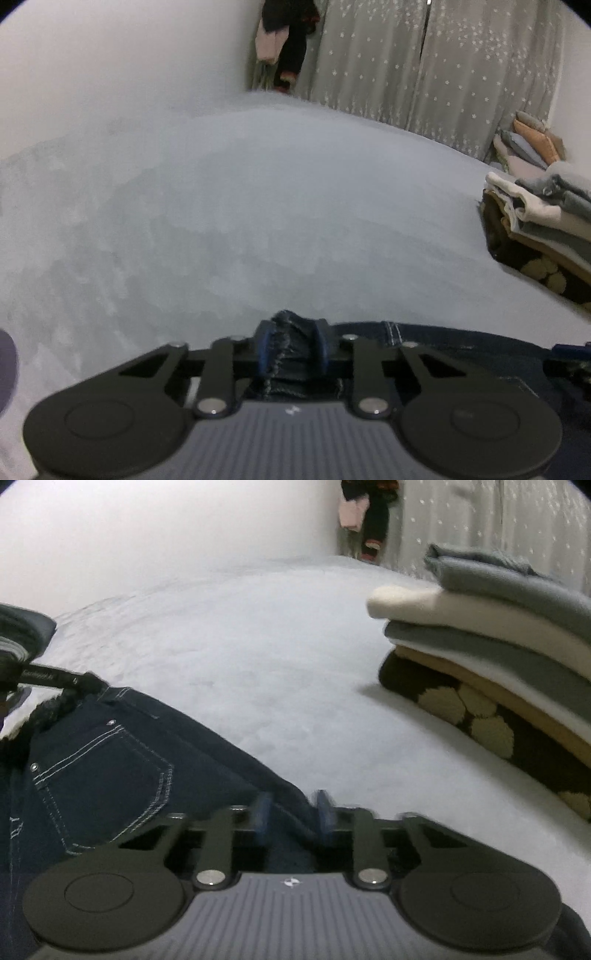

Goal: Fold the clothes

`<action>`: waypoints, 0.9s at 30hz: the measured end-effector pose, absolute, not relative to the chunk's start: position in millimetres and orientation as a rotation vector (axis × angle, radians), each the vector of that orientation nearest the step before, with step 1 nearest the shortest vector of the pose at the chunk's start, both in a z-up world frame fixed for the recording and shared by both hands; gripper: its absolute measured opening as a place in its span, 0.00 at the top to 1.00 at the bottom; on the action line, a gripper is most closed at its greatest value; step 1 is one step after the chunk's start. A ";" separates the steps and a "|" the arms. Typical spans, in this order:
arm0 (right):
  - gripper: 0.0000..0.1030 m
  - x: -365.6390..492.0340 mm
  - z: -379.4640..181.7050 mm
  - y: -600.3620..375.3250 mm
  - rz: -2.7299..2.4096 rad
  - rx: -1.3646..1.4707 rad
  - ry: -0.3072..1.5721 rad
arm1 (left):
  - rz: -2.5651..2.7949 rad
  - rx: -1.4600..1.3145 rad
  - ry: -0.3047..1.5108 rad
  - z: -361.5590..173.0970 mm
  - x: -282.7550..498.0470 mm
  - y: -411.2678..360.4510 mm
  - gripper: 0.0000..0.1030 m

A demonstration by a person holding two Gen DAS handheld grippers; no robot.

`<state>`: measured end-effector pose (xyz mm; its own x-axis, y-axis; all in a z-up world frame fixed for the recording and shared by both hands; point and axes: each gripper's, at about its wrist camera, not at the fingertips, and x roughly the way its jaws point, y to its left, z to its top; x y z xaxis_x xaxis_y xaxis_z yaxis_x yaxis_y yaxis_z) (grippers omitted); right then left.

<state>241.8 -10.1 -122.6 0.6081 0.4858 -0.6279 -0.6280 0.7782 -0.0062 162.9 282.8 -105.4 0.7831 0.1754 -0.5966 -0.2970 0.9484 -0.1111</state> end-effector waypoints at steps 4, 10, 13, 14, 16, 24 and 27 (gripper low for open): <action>0.96 231.3 -118.0 -11.3 0.590 -0.223 0.597 | 0.285 -0.174 0.593 -99.9 161.7 277.6 0.84; 0.96 228.9 -101.1 -4.9 0.511 -0.290 0.486 | 0.277 -0.141 0.534 -82.7 174.3 274.3 0.86; 0.96 245.1 -97.1 -2.2 0.481 -0.297 0.490 | 0.268 -0.119 0.522 -77.1 190.9 272.9 0.86; 0.96 250.9 -96.9 -1.1 0.472 -0.301 0.492 | 0.266 -0.111 0.523 -77.1 196.9 272.1 0.85; 0.96 262.1 -100.8 1.1 0.454 -0.306 0.507 | 0.263 -0.098 0.530 -79.1 208.7 270.4 0.85; 0.93 282.2 -133.1 5.8 0.409 -0.295 0.569 | 0.309 0.008 0.585 -117.7 227.7 265.1 0.81; 0.90 282.8 -133.6 8.3 0.386 -0.290 0.569 | 0.343 0.055 0.591 -120.8 231.3 257.1 0.81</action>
<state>282.8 8.3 -133.6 0.7747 0.2722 -0.5708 -0.4295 0.8889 -0.1590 231.3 257.1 -120.8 0.7755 0.3320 -0.5370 -0.3007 0.9421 0.1483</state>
